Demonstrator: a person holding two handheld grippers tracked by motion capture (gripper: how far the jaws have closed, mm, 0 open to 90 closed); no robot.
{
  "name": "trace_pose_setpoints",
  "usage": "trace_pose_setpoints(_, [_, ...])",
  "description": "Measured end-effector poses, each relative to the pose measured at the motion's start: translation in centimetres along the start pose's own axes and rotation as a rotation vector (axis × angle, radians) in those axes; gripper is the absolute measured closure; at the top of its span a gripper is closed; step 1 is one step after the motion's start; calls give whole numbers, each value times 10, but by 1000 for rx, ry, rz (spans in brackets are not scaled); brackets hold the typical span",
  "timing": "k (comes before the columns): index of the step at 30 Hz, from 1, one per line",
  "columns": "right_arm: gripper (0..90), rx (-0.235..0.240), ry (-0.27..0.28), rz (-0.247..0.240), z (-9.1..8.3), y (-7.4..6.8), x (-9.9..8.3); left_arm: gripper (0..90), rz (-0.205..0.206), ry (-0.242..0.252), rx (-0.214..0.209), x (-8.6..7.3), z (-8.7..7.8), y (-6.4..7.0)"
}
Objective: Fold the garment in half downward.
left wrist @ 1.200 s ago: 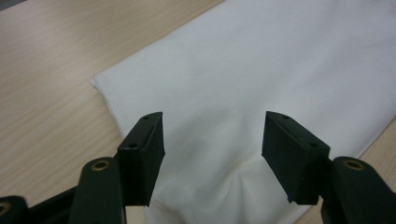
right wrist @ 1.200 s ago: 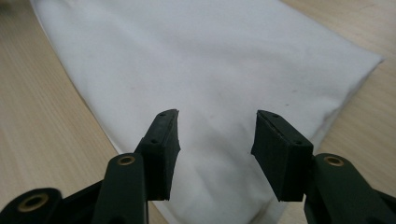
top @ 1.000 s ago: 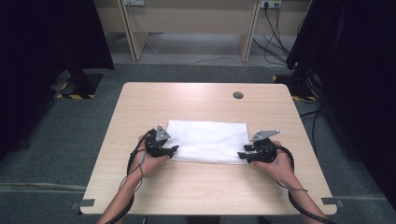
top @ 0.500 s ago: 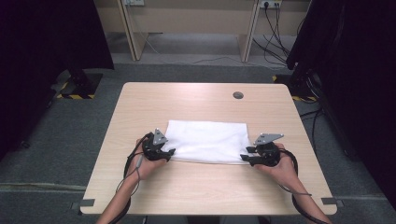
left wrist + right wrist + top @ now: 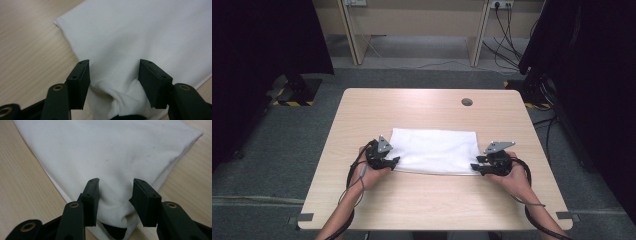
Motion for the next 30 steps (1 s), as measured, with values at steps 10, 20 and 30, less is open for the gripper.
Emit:
trace_pose_setpoints(10, [517, 3, 25, 8, -4, -7, -5, 351, -18, 4, 10, -5, -1, 0])
trace_pose_setpoints(20, [379, 7, 57, 9, -6, -17, 3, 269, -91, 59, 16, 0, -7, 2])
trace_pose_setpoints(30, [302, 2, 68, 27, -8, -21, 8, 226, -110, 93, 16, 2, -17, 5])
Point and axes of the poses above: each handheld gripper's, and its own axes: z roughly forward along the jaws, x roughly out of its top, y roughly to its right, the point moved 6 cm from there along z, roughly forward along the jaws, and after that the axes turned 2 degrees about z, right-handed, at the moved point
